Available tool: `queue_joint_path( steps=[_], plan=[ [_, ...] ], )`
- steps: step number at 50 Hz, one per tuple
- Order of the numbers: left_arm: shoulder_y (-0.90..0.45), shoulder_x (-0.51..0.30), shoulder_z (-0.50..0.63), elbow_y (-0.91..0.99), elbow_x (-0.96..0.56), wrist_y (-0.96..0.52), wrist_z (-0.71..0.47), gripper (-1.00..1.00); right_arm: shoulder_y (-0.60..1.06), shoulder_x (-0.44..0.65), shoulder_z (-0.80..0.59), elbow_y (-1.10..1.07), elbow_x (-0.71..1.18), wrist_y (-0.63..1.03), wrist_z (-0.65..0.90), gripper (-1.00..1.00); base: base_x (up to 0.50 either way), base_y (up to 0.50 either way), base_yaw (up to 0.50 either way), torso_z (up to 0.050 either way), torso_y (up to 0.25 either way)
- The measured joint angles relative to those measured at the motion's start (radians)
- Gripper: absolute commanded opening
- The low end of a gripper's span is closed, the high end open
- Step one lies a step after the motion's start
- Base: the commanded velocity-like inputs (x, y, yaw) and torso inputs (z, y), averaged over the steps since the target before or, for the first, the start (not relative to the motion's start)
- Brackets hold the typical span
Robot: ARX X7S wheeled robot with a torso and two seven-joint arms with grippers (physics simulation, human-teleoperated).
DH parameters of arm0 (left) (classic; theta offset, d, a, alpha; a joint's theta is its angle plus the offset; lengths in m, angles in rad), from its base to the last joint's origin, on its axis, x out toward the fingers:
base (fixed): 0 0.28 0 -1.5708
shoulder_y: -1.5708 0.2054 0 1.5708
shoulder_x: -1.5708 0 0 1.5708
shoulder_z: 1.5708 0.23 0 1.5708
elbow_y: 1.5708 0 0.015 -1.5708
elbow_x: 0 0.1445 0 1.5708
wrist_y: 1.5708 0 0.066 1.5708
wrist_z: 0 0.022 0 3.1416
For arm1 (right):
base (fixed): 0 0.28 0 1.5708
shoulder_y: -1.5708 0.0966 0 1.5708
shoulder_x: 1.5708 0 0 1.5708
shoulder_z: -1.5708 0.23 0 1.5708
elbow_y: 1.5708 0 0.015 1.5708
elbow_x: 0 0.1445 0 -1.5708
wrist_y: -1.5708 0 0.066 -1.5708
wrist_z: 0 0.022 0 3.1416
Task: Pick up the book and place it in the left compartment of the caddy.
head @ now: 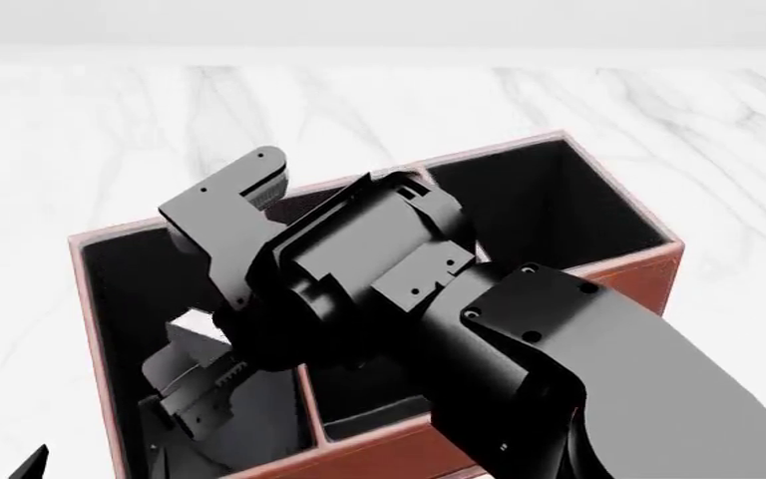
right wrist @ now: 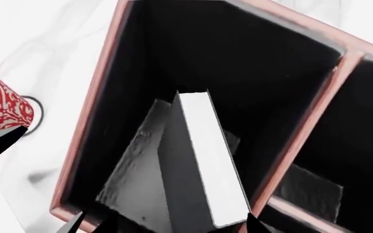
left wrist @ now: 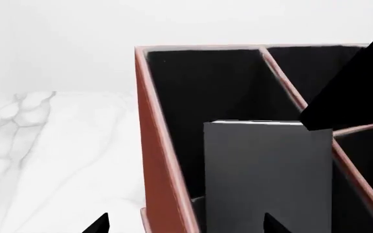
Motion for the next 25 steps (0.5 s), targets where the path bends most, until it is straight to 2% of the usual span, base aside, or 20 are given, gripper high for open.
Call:
queue_joint_path(
  steps=[25],
  plan=[
    [-0.001, -0.004, 0.005, 0.002, -0.004, 0.001, -0.005, 1.0, 0.018, 0.0, -0.001, 0.011, 0.007, 0.011, -0.002, 1.0, 0.0, 0.0, 0.0, 0.0, 0.0]
  ],
)
